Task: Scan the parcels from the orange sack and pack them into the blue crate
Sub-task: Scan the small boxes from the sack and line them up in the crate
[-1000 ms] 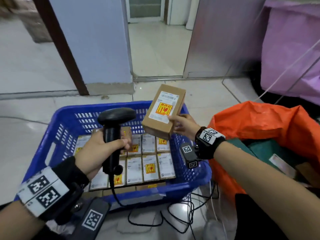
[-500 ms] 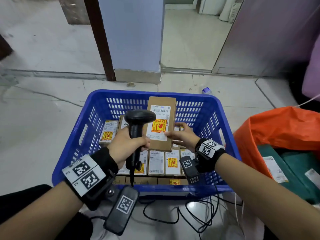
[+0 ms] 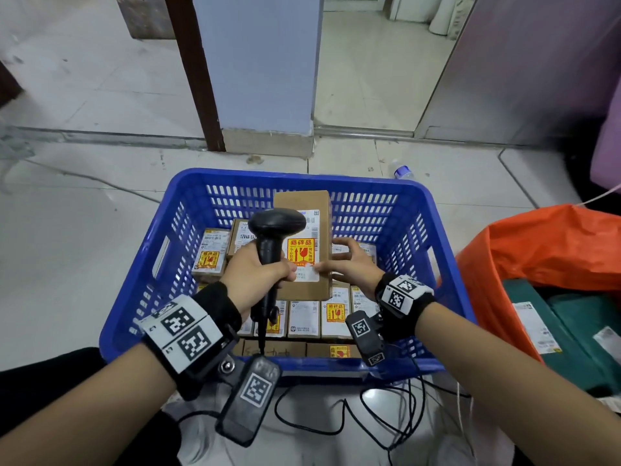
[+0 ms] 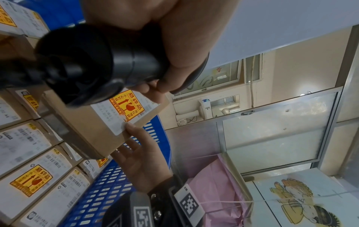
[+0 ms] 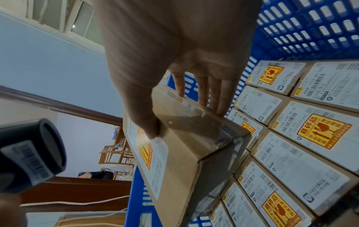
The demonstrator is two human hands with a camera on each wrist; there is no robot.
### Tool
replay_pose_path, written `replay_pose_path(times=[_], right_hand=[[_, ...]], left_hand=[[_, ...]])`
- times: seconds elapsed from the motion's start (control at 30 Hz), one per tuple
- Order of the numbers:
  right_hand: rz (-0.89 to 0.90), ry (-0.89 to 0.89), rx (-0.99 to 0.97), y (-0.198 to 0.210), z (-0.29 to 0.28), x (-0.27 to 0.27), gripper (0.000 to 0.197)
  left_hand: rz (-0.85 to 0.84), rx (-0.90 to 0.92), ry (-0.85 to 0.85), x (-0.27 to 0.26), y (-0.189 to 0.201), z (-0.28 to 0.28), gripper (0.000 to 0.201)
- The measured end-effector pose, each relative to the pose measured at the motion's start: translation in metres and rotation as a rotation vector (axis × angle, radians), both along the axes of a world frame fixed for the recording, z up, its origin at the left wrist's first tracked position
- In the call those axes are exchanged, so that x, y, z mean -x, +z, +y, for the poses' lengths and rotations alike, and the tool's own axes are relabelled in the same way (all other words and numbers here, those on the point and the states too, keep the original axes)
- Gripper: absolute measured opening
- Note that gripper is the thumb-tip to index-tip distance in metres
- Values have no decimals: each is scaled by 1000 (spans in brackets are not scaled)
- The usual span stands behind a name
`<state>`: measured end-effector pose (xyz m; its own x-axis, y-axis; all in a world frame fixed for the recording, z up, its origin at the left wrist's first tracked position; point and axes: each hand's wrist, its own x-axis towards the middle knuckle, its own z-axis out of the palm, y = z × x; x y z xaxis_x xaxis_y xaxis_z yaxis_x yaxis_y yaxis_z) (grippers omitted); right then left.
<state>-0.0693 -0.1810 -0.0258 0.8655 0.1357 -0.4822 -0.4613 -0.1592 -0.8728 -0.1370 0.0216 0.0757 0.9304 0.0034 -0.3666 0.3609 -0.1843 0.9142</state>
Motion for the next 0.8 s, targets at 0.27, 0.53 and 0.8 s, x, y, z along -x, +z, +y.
replay_pose_path(times=[0.27,0.53,0.8], right_hand=[[-9,21,17,1,0,3,79],[30,-10,-8,-5,0,-1,81],[44,-5,-5,-7,2,-2,76]], left_hand=[[-12,-10,-6,2,0,-4,15],[4,15,-12,1,-4,0,17],[-4,11,-15,3,-1,0,13]])
